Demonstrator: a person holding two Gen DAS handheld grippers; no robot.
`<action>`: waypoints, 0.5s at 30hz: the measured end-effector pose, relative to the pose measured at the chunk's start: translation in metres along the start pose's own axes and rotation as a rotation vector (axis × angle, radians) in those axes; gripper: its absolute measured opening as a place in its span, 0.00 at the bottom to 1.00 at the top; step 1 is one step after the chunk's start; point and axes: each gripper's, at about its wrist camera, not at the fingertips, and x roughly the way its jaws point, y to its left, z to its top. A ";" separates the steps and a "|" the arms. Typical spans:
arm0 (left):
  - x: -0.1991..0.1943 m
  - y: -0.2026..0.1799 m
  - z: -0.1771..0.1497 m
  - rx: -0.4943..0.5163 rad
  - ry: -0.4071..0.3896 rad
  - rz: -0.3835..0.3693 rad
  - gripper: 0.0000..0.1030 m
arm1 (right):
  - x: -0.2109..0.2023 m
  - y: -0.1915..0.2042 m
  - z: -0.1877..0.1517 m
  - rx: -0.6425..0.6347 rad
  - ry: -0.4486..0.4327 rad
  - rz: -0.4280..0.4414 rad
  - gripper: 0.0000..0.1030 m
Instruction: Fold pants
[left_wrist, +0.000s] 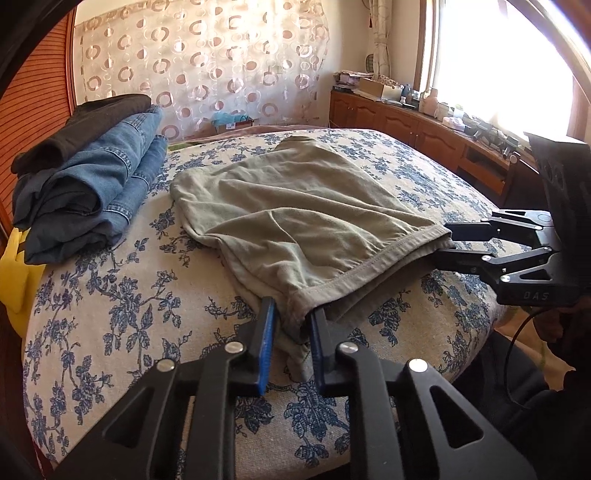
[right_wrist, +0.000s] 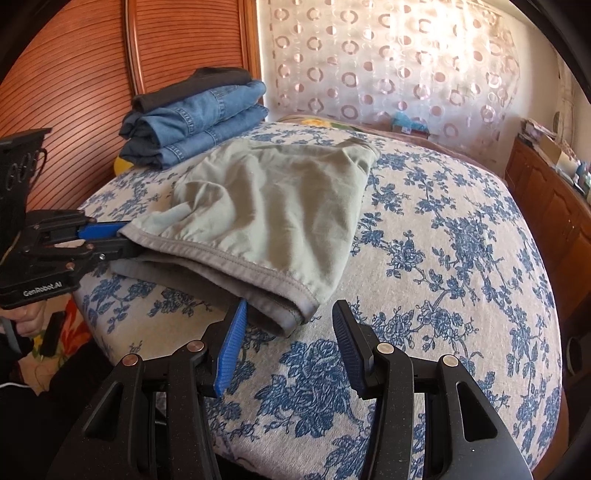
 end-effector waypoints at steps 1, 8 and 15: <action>-0.002 0.000 0.000 0.003 -0.004 -0.001 0.08 | 0.002 0.000 0.000 -0.001 0.002 -0.007 0.44; -0.022 -0.006 0.002 0.024 -0.042 -0.012 0.02 | -0.003 -0.003 0.001 -0.001 -0.018 0.020 0.12; -0.024 -0.009 -0.009 0.033 -0.007 0.003 0.02 | -0.014 -0.004 -0.002 0.011 -0.027 0.051 0.09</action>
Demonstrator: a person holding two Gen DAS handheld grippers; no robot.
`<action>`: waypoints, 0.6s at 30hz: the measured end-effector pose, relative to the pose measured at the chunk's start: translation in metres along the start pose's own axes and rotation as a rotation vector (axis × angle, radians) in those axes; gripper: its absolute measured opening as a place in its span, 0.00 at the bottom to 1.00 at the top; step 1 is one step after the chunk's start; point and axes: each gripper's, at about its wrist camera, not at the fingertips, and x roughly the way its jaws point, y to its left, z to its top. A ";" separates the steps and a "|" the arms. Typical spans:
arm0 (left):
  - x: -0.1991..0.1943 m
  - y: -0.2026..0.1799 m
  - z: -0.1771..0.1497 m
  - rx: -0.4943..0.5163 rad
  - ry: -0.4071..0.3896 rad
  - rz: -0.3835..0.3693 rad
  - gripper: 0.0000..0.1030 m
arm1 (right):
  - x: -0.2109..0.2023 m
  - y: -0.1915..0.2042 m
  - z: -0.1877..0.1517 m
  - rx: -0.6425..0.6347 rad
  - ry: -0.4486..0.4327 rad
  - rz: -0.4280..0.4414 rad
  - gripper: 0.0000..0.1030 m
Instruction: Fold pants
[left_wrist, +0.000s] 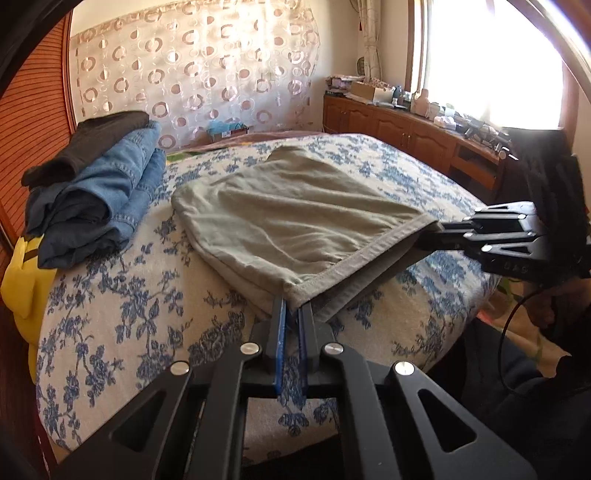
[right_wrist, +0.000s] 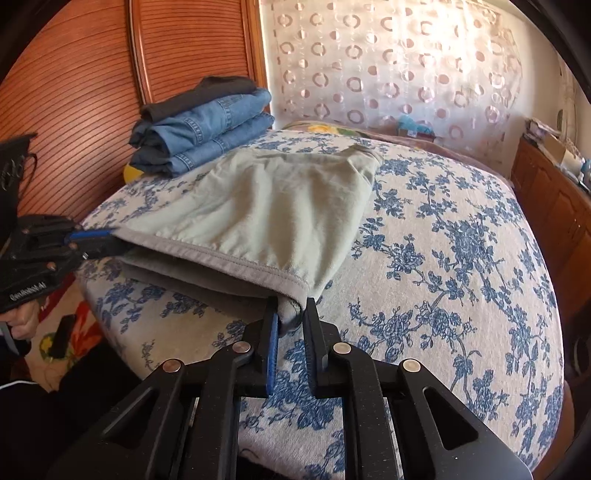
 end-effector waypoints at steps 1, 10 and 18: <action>0.002 0.000 -0.003 -0.004 0.012 -0.002 0.02 | -0.002 0.001 -0.001 -0.001 -0.001 0.007 0.09; -0.001 0.003 -0.010 -0.037 0.032 -0.001 0.05 | -0.011 0.007 -0.007 0.010 0.007 0.037 0.14; -0.020 0.012 -0.006 -0.045 0.002 0.005 0.21 | -0.033 0.007 0.000 0.007 -0.041 0.038 0.16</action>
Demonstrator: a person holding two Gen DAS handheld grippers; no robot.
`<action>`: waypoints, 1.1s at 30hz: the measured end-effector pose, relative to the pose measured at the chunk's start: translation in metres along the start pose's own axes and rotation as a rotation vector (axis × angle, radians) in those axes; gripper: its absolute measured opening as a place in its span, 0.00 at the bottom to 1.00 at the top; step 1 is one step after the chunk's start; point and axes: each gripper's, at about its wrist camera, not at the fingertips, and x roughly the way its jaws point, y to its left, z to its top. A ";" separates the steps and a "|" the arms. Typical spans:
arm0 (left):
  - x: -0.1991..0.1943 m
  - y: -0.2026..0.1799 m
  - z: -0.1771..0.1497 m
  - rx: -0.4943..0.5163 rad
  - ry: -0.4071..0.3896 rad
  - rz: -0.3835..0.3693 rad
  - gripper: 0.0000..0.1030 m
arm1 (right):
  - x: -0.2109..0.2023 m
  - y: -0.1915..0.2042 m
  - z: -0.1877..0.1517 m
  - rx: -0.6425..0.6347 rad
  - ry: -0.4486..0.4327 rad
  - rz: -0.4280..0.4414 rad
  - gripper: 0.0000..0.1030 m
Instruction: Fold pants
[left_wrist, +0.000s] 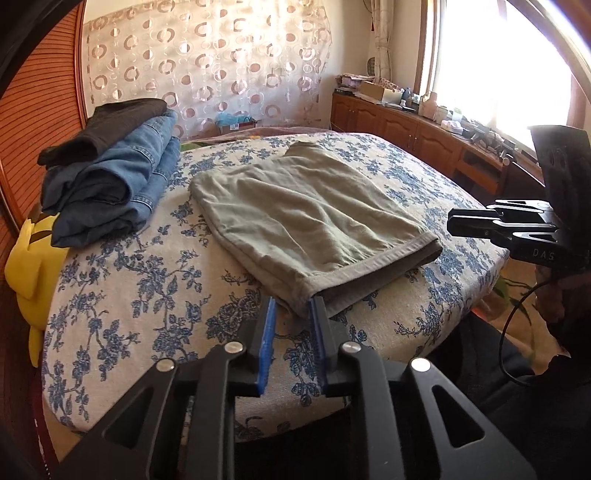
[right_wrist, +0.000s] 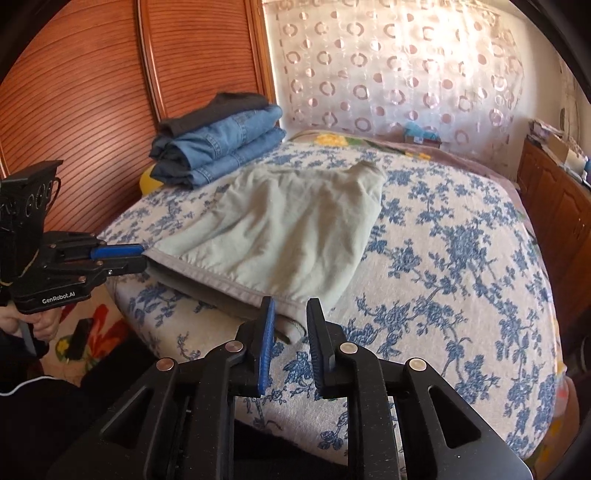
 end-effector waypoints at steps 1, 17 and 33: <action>-0.002 0.001 0.001 -0.003 -0.006 0.006 0.24 | -0.001 0.000 0.002 -0.001 -0.006 -0.002 0.17; 0.030 0.014 0.026 -0.055 0.006 0.025 0.43 | 0.034 -0.005 0.008 0.006 0.012 -0.046 0.27; 0.050 0.015 0.003 -0.079 0.070 0.036 0.43 | 0.041 -0.010 -0.007 0.022 0.058 -0.069 0.32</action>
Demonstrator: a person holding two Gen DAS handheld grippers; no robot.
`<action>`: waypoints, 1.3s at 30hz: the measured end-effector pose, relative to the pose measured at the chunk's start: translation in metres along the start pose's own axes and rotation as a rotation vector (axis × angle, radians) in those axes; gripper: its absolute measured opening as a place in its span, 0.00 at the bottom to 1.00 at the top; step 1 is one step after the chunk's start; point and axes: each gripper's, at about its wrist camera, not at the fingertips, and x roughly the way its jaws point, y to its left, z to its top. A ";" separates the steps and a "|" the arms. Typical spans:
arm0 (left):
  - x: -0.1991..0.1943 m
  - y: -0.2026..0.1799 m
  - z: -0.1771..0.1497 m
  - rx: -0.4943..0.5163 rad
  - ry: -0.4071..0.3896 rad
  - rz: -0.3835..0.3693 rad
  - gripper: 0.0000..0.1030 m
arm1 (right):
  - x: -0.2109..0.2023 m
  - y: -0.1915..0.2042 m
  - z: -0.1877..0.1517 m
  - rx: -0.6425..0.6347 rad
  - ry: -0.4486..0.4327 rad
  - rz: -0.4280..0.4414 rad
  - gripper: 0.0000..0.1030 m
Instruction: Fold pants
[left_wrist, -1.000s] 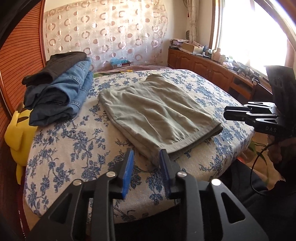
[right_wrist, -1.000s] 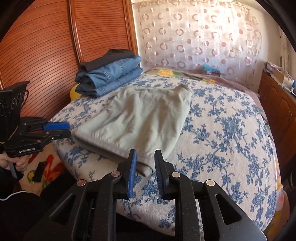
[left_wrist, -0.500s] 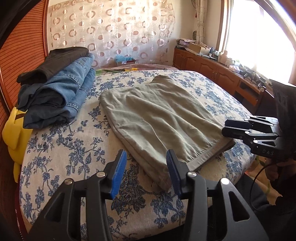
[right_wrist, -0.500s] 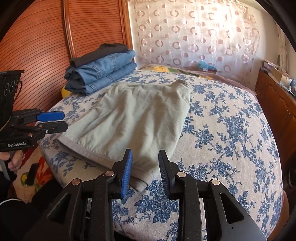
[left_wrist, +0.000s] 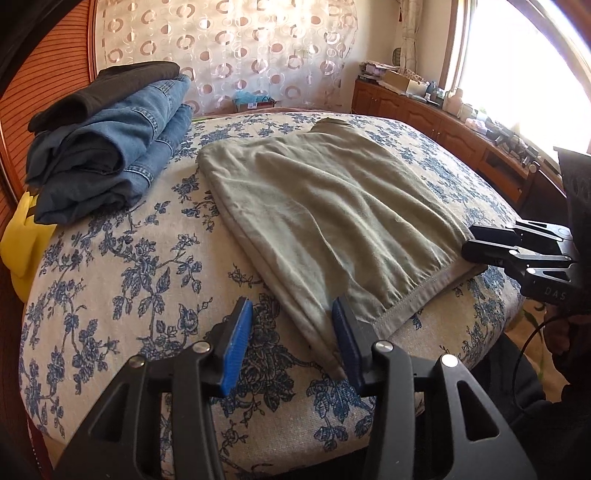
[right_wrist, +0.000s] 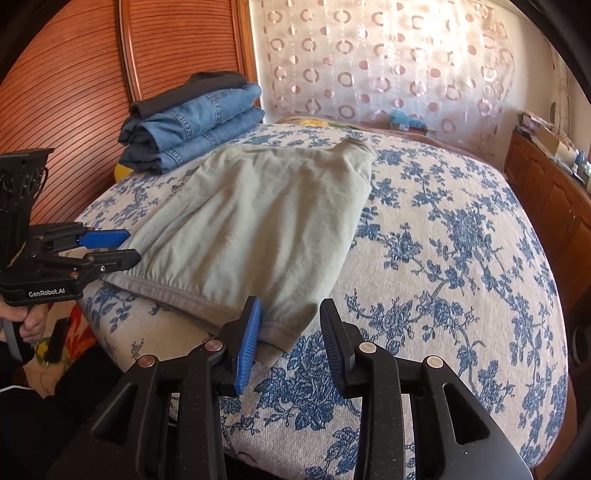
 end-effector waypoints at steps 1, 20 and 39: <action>-0.001 -0.001 -0.002 -0.001 -0.003 0.001 0.43 | 0.000 0.000 -0.001 0.007 0.004 0.004 0.32; -0.012 -0.019 -0.016 0.006 -0.018 -0.056 0.34 | 0.001 0.003 -0.008 0.024 0.015 0.040 0.36; -0.016 -0.028 -0.019 0.016 -0.017 -0.098 0.07 | -0.002 0.004 -0.010 0.030 0.008 0.101 0.11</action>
